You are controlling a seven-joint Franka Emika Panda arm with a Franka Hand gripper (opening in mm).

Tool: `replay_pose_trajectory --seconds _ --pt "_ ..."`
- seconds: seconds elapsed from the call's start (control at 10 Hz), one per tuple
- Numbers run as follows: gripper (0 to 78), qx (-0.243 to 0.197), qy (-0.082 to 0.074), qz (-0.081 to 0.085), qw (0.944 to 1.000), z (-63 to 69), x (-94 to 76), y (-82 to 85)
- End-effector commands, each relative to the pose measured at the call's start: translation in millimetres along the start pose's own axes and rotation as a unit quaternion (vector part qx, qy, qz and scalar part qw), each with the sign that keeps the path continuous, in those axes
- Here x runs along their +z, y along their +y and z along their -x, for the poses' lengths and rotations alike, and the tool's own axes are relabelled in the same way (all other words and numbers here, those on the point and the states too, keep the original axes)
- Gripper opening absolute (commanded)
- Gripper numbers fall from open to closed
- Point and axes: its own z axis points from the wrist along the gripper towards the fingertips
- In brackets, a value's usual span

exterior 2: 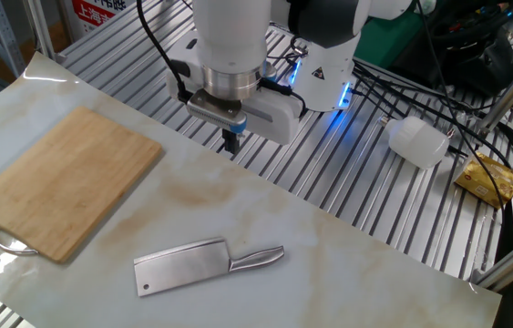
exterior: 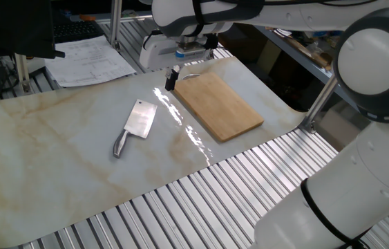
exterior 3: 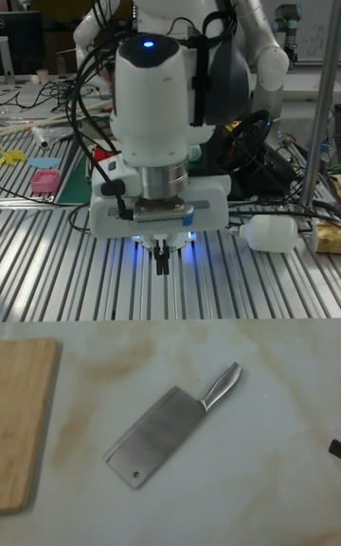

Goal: Put the knife on the cutting board

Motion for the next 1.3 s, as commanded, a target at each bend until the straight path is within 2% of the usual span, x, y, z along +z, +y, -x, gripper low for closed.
replay_pose_trajectory --seconds 0.1,1.0,1.3 --pt "0.0 0.0 -0.002 0.0 1.0 0.8 0.2 0.2" --pt "0.0 -0.003 -0.002 -0.002 1.0 2.2 6.6 0.8" --pt "0.0 -0.005 -0.002 -0.004 1.0 4.4 16.1 -4.3"
